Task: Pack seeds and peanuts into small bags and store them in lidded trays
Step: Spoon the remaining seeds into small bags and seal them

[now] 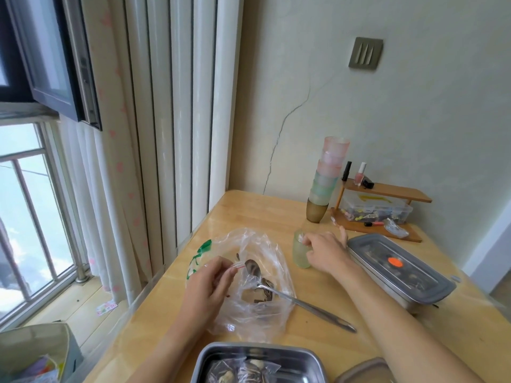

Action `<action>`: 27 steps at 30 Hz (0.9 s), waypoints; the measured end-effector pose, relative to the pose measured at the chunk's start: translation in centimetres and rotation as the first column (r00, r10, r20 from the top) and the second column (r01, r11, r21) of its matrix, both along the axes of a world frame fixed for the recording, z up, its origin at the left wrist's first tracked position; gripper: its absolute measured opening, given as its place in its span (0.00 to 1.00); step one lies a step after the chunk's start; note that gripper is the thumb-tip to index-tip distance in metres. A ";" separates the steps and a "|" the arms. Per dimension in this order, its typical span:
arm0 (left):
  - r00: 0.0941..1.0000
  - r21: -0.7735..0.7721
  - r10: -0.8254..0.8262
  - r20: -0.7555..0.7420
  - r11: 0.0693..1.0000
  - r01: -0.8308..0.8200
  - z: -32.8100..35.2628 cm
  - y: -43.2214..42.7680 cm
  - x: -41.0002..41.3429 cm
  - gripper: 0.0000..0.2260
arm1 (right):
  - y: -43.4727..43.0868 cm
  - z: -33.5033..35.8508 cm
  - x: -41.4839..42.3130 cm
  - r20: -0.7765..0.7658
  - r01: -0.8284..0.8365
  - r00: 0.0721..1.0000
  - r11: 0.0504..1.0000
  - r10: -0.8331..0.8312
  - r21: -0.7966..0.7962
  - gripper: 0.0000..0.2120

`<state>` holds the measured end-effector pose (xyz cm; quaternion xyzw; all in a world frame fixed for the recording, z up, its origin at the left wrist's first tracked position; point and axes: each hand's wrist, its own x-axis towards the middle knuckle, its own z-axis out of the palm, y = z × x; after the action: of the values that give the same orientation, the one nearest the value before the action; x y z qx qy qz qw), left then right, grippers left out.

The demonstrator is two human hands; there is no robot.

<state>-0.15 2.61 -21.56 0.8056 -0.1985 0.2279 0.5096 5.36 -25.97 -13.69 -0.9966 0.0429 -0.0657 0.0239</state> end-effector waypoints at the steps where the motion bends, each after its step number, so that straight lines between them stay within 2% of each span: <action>1: 1.000 0.013 0.003 0.021 1.000 -0.004 0.0 0.1 0.1 0.07 | 0.0 -0.1 0.0 -0.002 -0.008 1.000 1.000 0.008 -0.015 0.18; 6: 0.999 0.001 0.002 0.052 1.000 -0.002 0.6 -0.1 -0.3 0.08 | -0.4 -0.6 -0.4 0.105 0.025 0.994 1.000 -0.026 0.007 0.16; 8: 0.999 -0.015 0.000 0.037 1.000 0.000 0.9 -0.1 -0.4 0.07 | 0.5 -0.9 -1.4 0.308 0.001 0.951 1.000 -0.010 0.029 0.12; 10: 1.000 -0.041 -0.013 0.008 0.999 0.014 1.1 -0.1 -0.4 0.05 | 2.4 -0.8 -3.2 0.480 -0.136 0.877 0.973 0.031 0.186 0.08; 11: 0.999 -0.060 -0.031 -0.013 0.998 0.030 1.2 -0.1 -0.6 0.03 | 3.8 -0.4 -4.5 0.462 -0.210 0.886 0.917 0.032 0.339 0.05; 12: 0.998 -0.082 -0.055 -0.038 0.995 0.052 1.5 -0.2 -0.8 0.02 | 5.2 0.0 -5.8 0.356 -0.233 0.933 0.828 0.044 0.510 0.05; 13: 0.995 -0.105 -0.080 -0.059 0.992 0.074 1.7 -0.3 -1.0 0.01 | 6.6 0.3 -7.1 0.190 -0.196 0.978 0.724 0.091 0.661 0.11; 15: 0.990 -0.135 -0.113 -0.081 0.986 0.102 2.2 -0.3 -1.5 0.01 | 8.7 0.2 -8.9 -0.054 -0.068 0.978 0.558 0.200 0.827 0.22; 16: 0.988 -0.142 -0.125 -0.086 0.984 0.112 2.3 -0.3 -1.7 0.01 | 9.3 -0.3 -9.4 -0.090 -0.039 0.970 0.504 0.228 0.863 0.22; 19: 0.982 -0.178 -0.147 -0.122 0.976 0.124 2.3 -0.1 -1.9 0.01 | 9.7 -1.8 -9.8 -0.021 -0.041 0.988 0.393 0.153 0.918 0.05; 20: 0.979 -0.188 -0.151 -0.134 0.974 0.125 2.4 0.0 -1.9 0.02 | 9.5 -2.1 -9.7 0.006 -0.046 0.994 0.362 0.110 0.931 0.03; 24: 0.976 -0.189 -0.129 -0.175 0.977 0.095 2.5 -0.1 -1.9 0.08 | 8.5 -2.2 -9.5 0.078 -0.094 0.994 0.233 0.075 0.968 0.04; 27: 0.978 -0.155 -0.105 -0.181 0.985 0.077 2.5 -0.1 -1.7 0.09 | 8.4 -2.5 -9.5 0.112 -0.134 0.990 0.292 0.091 0.947 0.04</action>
<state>-1.82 2.53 -19.08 0.7738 -0.1686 0.1412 0.5941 -4.19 -17.59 -16.19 -0.7884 0.0031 -0.0440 0.6135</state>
